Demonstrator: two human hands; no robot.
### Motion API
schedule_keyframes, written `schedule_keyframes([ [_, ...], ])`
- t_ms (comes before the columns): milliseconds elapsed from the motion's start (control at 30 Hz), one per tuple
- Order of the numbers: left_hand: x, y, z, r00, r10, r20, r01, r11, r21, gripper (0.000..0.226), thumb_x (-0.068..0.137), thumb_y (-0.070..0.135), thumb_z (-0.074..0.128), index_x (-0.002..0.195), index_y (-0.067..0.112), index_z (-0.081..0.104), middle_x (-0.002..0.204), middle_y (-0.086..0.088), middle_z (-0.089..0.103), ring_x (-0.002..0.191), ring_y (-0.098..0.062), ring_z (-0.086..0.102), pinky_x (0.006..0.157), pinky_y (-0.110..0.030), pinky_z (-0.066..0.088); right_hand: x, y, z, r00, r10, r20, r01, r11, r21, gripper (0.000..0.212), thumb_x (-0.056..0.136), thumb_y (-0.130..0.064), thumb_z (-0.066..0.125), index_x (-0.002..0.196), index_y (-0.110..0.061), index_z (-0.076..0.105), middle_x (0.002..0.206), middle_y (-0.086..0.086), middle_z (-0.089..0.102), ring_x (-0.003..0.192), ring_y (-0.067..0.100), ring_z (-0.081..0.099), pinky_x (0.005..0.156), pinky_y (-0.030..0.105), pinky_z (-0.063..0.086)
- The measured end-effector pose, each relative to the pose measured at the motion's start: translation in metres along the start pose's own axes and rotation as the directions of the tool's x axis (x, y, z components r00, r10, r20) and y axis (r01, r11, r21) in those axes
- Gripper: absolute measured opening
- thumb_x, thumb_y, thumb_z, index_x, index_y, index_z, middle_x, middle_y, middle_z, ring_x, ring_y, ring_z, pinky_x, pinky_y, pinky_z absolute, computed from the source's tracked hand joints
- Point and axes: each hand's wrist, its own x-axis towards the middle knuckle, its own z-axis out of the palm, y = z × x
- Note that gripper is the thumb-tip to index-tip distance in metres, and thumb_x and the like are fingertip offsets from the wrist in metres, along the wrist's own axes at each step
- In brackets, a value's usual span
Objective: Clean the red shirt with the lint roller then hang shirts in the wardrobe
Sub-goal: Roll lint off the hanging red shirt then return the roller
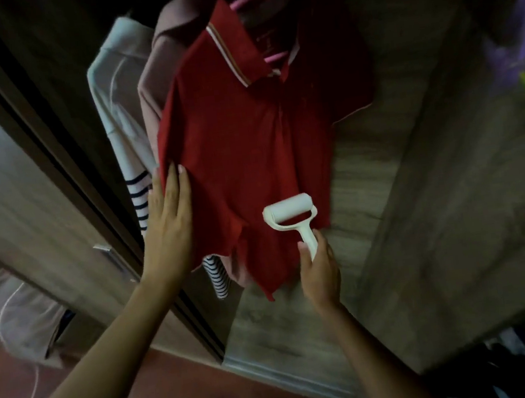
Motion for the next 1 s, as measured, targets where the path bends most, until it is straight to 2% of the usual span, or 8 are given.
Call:
schedule_keyframes([
  [100, -0.002, 0.006, 0.002, 0.999, 0.05, 0.004, -0.05, 0.997, -0.066, 0.127, 0.062, 0.016, 0.088, 0.151, 0.002, -0.001, 0.16, -0.017, -0.001, 0.148, -0.031, -0.007, 0.121, -0.043, 0.0, -0.01, -0.019, -0.019, 0.998, -0.035, -0.043, 0.034, 0.999, -0.033, 0.035, 0.098, -0.032, 0.047, 0.124, -0.009, 0.054, 0.108, 0.008, 0.063, 0.097, 0.025, 0.063, 0.069, 0.025, 0.036],
  [200, -0.006, 0.007, -0.002, 0.995, 0.097, 0.034, -0.092, 0.986, -0.137, 0.13, 0.057, 0.004, 0.088, 0.151, 0.003, -0.002, 0.16, -0.016, 0.0, 0.148, -0.033, -0.004, 0.121, -0.042, 0.002, -0.024, -0.038, -0.033, 0.993, -0.018, -0.117, 0.013, 0.999, -0.047, 0.031, 0.099, -0.031, 0.046, 0.118, -0.008, 0.055, 0.101, 0.007, 0.063, 0.089, 0.023, 0.061, 0.068, 0.025, 0.035],
  [300, -0.011, 0.01, -0.006, 0.989, 0.145, -0.007, -0.144, 0.969, -0.199, 0.124, 0.059, -0.007, 0.082, 0.152, 0.003, 0.001, 0.16, -0.013, -0.005, 0.147, -0.035, -0.008, 0.119, -0.038, -0.006, -0.041, -0.056, -0.043, 0.984, -0.012, -0.178, 0.002, 0.998, -0.057, 0.032, 0.099, -0.033, 0.044, 0.117, -0.009, 0.054, 0.096, 0.004, 0.063, 0.082, 0.017, 0.058, 0.067, 0.025, 0.036],
  [500, -0.024, 0.017, -0.017, 0.967, 0.224, -0.118, -0.251, 0.908, -0.335, 0.087, 0.073, -0.007, 0.063, 0.149, 0.001, 0.022, 0.159, -0.02, 0.005, 0.146, -0.039, -0.003, 0.118, -0.052, 0.007, -0.081, -0.083, -0.062, 0.967, -0.006, -0.254, 0.004, 1.0, -0.01, 0.032, 0.098, -0.038, 0.043, 0.116, -0.012, 0.052, 0.095, 0.001, 0.06, 0.083, 0.017, 0.058, 0.07, 0.035, 0.047],
  [567, -0.03, 0.022, -0.02, 0.961, 0.227, -0.158, -0.271, 0.886, -0.376, 0.071, 0.082, -0.004, 0.056, 0.148, 0.003, 0.03, 0.159, -0.019, 0.012, 0.147, -0.037, 0.003, 0.118, -0.052, 0.011, -0.096, -0.089, -0.07, 0.963, 0.009, -0.269, -0.005, 1.0, 0.013, 0.032, 0.097, -0.04, 0.044, 0.115, -0.015, 0.05, 0.094, -0.001, 0.06, 0.084, 0.017, 0.059, 0.071, 0.035, 0.048],
  [700, -0.039, 0.03, -0.025, 0.949, 0.238, -0.207, -0.306, 0.851, -0.426, 0.047, 0.088, 0.003, 0.052, 0.135, 0.008, 0.051, 0.151, -0.016, 0.036, 0.139, -0.03, 0.035, 0.115, -0.053, 0.022, -0.124, -0.093, -0.086, 0.938, 0.061, -0.34, -0.042, 0.997, 0.061, 0.026, 0.093, -0.047, 0.049, 0.099, -0.022, 0.048, 0.079, -0.002, 0.063, 0.072, 0.018, 0.061, 0.064, 0.034, 0.047],
  [833, -0.045, 0.052, -0.03, 0.941, 0.239, -0.24, -0.332, 0.791, -0.514, 0.036, 0.092, 0.009, 0.05, 0.127, 0.009, 0.058, 0.139, -0.011, 0.052, 0.127, -0.025, 0.05, 0.112, -0.048, 0.029, -0.155, -0.09, -0.11, 0.915, 0.091, -0.393, -0.077, 0.996, 0.052, 0.029, 0.091, -0.053, 0.05, 0.09, -0.023, 0.05, 0.064, -0.003, 0.058, 0.06, 0.013, 0.058, 0.058, 0.039, 0.048],
  [1000, -0.062, 0.111, -0.034, 0.898, 0.357, -0.256, -0.437, 0.677, -0.592, 0.036, 0.093, 0.013, 0.046, 0.126, 0.004, 0.057, 0.133, -0.014, 0.056, 0.121, -0.029, 0.054, 0.104, -0.048, 0.041, -0.209, -0.077, -0.156, 0.835, 0.111, -0.538, -0.123, 0.992, 0.014, 0.025, 0.091, -0.048, 0.054, 0.081, -0.025, 0.049, 0.063, -0.007, 0.056, 0.057, 0.003, 0.054, 0.048, 0.017, 0.037],
])
